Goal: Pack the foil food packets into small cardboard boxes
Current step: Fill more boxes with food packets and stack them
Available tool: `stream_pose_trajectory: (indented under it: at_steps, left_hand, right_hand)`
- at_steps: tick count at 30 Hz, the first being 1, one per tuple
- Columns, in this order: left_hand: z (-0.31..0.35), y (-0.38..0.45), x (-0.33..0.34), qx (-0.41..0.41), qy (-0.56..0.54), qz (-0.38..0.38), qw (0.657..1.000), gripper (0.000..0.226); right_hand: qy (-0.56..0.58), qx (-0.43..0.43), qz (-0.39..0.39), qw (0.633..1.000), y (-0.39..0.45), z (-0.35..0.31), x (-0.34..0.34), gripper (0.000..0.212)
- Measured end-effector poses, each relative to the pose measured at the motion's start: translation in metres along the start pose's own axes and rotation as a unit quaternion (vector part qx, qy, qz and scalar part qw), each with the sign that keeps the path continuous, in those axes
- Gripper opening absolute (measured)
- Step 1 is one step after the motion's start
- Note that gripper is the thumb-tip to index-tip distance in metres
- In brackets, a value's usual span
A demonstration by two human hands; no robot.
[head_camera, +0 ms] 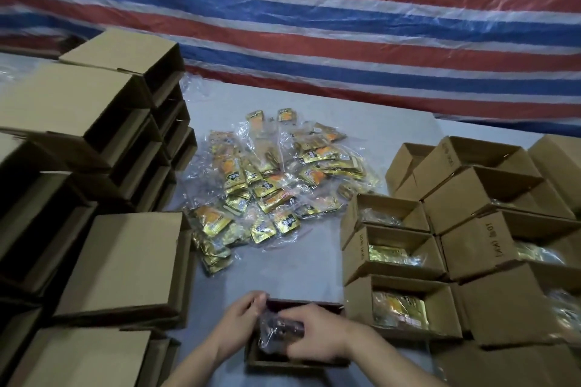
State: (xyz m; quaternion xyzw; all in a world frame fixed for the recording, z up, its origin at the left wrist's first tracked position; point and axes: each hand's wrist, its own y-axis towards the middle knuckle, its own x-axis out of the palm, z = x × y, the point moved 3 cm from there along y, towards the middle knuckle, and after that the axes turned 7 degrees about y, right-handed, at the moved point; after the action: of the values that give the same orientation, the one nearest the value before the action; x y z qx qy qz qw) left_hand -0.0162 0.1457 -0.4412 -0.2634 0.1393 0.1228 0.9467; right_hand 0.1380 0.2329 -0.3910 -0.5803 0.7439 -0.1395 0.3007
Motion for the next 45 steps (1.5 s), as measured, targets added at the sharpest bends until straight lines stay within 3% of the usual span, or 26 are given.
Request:
stream_pose_trajectory:
  at_steps: [4,9,12,14,19,26,29,32,36,40,43,45]
  left_hand:
    - [-0.004,0.004,0.003,0.007,-0.015,0.014,1.000,0.024]
    - [-0.008,0.001,0.009,0.006,-0.049,0.036,0.998,0.024]
    - [-0.006,-0.001,0.012,0.019,-0.051,0.036,0.998,0.023]
    - [-0.005,-0.002,0.012,0.019,-0.059,0.043,0.997,0.020]
    - [-0.005,-0.002,0.013,0.018,-0.080,0.034,0.996,0.018]
    - [-0.011,-0.003,0.012,0.023,-0.054,0.046,0.997,0.020]
    - [-0.011,-0.003,0.012,0.016,-0.045,0.054,0.997,0.019]
    - [-0.012,-0.002,0.012,0.013,-0.039,0.053,0.998,0.017]
    - [-0.004,0.011,0.005,-0.005,0.027,0.052,0.998,0.028]
    - [0.019,0.050,-0.023,0.013,0.133,0.095,0.987,0.023]
    - [0.040,0.085,-0.050,0.025,0.321,0.117,0.939,0.028]
    - [0.051,0.106,-0.066,0.015,0.444,0.120,0.888,0.032]
  right_hand:
    - [-0.096,0.050,-0.044,0.993,0.025,0.015,0.012,0.034]
    - [-0.171,0.099,-0.022,0.980,0.052,0.033,0.028,0.083]
    - [-0.134,0.118,-0.022,0.984,0.056,0.044,0.035,0.099]
    - [-0.092,0.112,-0.027,0.989,0.053,0.045,0.034,0.091]
    - [-0.106,0.118,0.025,0.987,0.042,0.045,0.016,0.029]
    - [-0.218,0.189,-0.070,0.955,0.047,0.044,0.038,0.057]
    - [-0.216,0.190,-0.039,0.957,0.044,0.041,0.040,0.063]
    - [-0.135,0.181,-0.012,0.974,0.031,0.037,0.034,0.060]
    - [-0.065,0.117,0.070,0.988,0.010,0.025,0.013,0.036]
    - [-0.077,0.017,0.275,0.958,-0.017,0.013,-0.020,0.024]
    - [-0.155,0.011,0.347,0.925,-0.022,0.009,-0.035,0.012]
    - [-0.221,0.065,0.315,0.921,-0.013,0.014,-0.036,0.028]
